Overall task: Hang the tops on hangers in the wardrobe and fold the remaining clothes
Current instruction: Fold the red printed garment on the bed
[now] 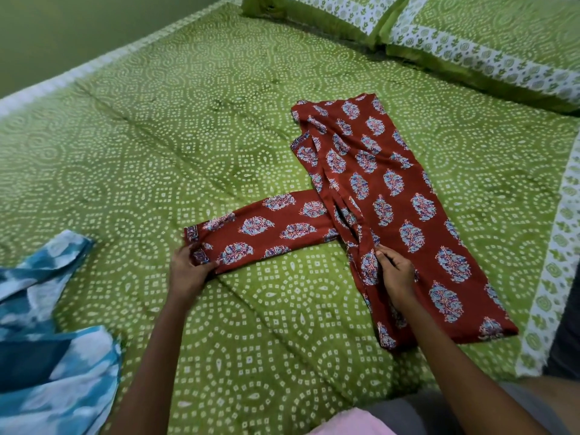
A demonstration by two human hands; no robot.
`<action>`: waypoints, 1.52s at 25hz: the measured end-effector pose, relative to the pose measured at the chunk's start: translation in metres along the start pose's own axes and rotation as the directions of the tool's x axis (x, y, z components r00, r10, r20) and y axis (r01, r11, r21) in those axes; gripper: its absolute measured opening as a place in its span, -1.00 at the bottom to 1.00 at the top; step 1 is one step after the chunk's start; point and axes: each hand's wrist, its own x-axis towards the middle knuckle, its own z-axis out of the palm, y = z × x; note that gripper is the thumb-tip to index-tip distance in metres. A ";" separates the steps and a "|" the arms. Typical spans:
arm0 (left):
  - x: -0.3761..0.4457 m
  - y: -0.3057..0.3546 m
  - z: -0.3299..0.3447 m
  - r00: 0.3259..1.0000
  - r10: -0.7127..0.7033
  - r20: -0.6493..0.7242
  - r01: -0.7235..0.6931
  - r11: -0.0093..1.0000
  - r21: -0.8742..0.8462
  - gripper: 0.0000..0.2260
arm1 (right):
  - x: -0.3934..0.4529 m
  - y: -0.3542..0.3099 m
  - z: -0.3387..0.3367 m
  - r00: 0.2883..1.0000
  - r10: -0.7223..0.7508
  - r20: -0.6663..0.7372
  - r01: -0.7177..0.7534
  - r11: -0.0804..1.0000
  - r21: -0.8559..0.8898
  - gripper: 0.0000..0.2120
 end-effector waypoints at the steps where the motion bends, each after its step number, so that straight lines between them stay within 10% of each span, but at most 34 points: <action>1: -0.001 0.001 0.005 0.995 0.058 -0.086 -0.043 0.984 0.171 -0.46 | -0.001 0.000 0.000 1.000 0.019 -0.004 -0.019 1.000 0.012 -0.77; 3: -0.016 0.021 0.028 0.956 0.240 -0.170 -0.166 0.917 0.362 -0.50 | -0.004 -0.006 0.003 0.999 0.054 -0.002 -0.053 0.998 0.025 -0.76; 8: -0.065 0.081 0.125 0.868 0.483 0.109 -0.491 0.808 0.327 -0.68 | 0.027 -0.038 0.025 0.995 0.014 0.097 0.030 0.897 -0.442 -0.70; 12: -0.073 0.104 0.189 0.824 0.320 0.467 -0.442 0.879 0.179 -0.69 | 0.047 -0.026 0.021 0.978 0.206 0.010 -0.207 0.978 0.032 -0.80; 16: -0.044 0.091 0.178 0.840 0.372 0.394 -0.522 0.750 0.405 -0.46 | 0.038 -0.007 0.010 0.988 0.151 -0.002 -0.151 0.984 0.099 -0.84; 24: -0.007 0.022 0.043 0.992 -0.070 -0.109 0.129 0.478 0.869 -0.20 | 0.030 -0.007 0.018 0.997 0.072 -0.020 -0.070 0.993 0.098 -0.79; 26: -0.007 0.035 0.040 0.984 0.003 -0.181 0.150 0.546 0.825 -0.24 | 0.031 -0.013 0.019 0.996 0.091 -0.013 -0.090 0.994 0.057 -0.80; 30: -0.034 0.094 0.115 0.916 0.361 0.173 -0.400 0.816 0.418 -0.63 | 0.041 -0.008 0.017 0.966 0.256 -0.022 -0.247 0.947 0.204 -0.87; 33: -0.058 0.124 0.185 0.830 0.125 0.543 -0.204 0.975 0.087 -0.84 | 0.040 -0.006 0.009 0.967 0.255 -0.005 -0.244 0.932 0.266 -0.85; 38: -0.053 0.139 0.241 0.906 -0.022 0.423 0.065 0.994 -0.088 -0.78 | 0.035 -0.003 0.007 0.987 0.158 -0.004 -0.153 0.960 0.235 -0.83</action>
